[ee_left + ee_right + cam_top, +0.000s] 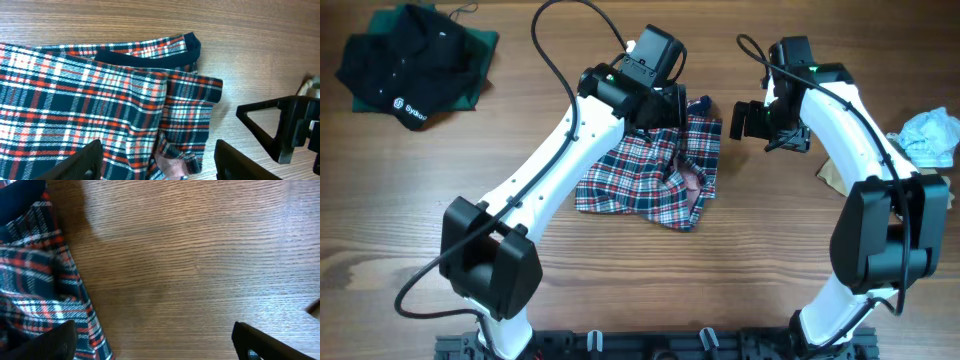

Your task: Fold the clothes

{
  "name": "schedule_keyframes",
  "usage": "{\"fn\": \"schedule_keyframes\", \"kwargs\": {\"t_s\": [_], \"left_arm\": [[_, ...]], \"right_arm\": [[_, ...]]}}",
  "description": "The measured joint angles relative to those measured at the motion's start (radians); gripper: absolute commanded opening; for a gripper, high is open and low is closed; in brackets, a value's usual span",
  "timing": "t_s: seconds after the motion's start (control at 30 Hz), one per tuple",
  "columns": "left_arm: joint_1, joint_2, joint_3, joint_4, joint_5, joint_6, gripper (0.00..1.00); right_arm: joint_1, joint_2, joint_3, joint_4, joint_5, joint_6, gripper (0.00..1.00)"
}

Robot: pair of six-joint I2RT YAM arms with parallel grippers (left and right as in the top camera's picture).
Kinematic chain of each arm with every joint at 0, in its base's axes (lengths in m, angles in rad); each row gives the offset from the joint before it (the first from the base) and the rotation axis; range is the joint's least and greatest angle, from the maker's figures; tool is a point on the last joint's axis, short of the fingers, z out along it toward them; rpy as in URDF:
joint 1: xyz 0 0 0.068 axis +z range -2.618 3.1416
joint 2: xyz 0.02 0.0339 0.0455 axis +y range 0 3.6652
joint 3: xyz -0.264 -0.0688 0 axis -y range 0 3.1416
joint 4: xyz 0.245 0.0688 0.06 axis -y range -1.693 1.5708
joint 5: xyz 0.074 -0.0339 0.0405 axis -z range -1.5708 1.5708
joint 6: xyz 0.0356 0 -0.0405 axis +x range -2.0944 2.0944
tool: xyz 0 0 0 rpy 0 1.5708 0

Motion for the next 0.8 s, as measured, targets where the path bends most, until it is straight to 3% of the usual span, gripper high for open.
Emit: {"fn": "schedule_keyframes", "kwargs": {"t_s": [0.17,0.3,0.43,0.6,0.8], "left_arm": [[0.006,0.0,0.001,-0.02,0.0,0.006,0.78],[0.052,0.0,0.005,-0.15,-0.027,0.015,0.8],[0.172,0.0,0.006,-0.288,-0.062,0.019,0.83],[0.343,0.0,0.006,-0.306,-0.079,0.019,0.81],[0.45,0.0,-0.001,-0.314,0.019,0.079,0.88]], "right_arm": [[0.0,0.0,0.0,0.0,-0.013,0.0,1.0],[0.0,0.0,0.0,-0.01,-0.041,0.0,0.99],[0.0,0.0,0.0,-0.012,-0.147,-0.033,0.96],[0.023,0.0,0.0,-0.012,-0.332,-0.114,0.95],[0.192,-0.002,0.0,-0.028,-0.386,-0.13,0.96]]}}
